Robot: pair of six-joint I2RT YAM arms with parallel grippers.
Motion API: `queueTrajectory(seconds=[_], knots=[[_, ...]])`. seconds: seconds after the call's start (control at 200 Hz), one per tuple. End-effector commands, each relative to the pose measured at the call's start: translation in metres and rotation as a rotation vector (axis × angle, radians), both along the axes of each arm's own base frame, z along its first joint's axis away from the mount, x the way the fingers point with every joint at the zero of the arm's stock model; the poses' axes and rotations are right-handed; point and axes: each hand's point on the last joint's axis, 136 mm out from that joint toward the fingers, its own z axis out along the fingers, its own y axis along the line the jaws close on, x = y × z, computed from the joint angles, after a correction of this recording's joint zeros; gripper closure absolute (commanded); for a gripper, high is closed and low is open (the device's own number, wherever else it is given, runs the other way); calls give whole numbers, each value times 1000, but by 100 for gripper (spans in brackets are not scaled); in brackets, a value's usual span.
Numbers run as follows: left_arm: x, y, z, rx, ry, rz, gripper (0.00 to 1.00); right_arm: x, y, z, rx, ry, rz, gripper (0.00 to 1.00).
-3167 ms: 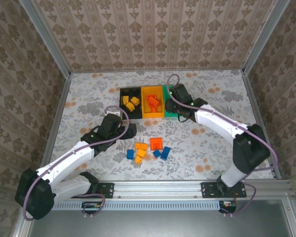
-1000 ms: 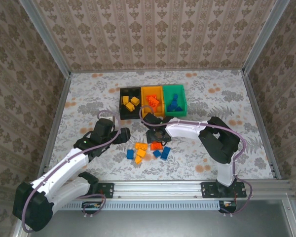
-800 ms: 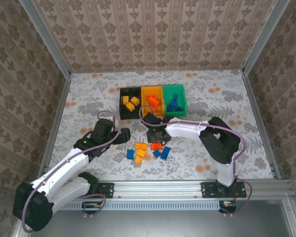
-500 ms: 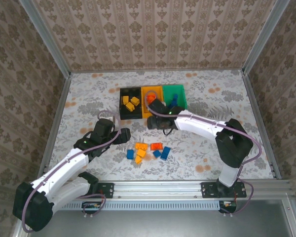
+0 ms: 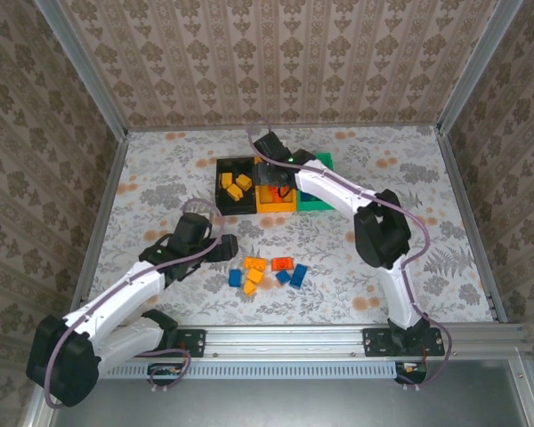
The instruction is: Sort the legos into containers by color
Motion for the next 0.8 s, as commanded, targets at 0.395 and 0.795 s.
queueTrajectory(seconds=[0.395, 0.795], knots=[[-8, -29, 7, 60, 31, -168, 9, -17, -13, 61, 64, -91, -9, 13], [-32, -77, -16, 263, 100, -384, 11, -88, -73, 30, 102, -31, -85, 13]])
